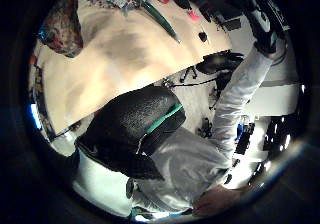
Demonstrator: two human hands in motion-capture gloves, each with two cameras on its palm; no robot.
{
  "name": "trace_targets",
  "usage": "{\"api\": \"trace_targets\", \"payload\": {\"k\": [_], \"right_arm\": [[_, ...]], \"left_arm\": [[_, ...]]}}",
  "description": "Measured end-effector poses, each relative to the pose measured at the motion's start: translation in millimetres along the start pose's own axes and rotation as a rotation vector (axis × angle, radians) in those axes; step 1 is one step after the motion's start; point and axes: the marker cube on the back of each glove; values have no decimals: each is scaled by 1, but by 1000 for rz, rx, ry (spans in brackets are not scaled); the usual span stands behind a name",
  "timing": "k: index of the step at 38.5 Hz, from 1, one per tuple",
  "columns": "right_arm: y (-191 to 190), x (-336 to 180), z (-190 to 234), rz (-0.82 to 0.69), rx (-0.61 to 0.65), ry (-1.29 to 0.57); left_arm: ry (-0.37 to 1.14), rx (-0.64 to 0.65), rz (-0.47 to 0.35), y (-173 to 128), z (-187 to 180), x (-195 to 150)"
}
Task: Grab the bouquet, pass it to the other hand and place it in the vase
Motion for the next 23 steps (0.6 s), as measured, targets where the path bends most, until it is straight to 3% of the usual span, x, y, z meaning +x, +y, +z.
{"api": "trace_targets", "payload": {"k": [15, 20, 23], "right_arm": [[-53, 65, 18, 231, 44, -154], [-86, 83, 68, 319, -38, -220], [-98, 86, 106, 402, -180, -248]], "left_arm": [[31, 49, 31, -7, -10, 6], [-1, 33, 38, -8, -5, 5], [-18, 25, 43, -9, -4, 4]]}}
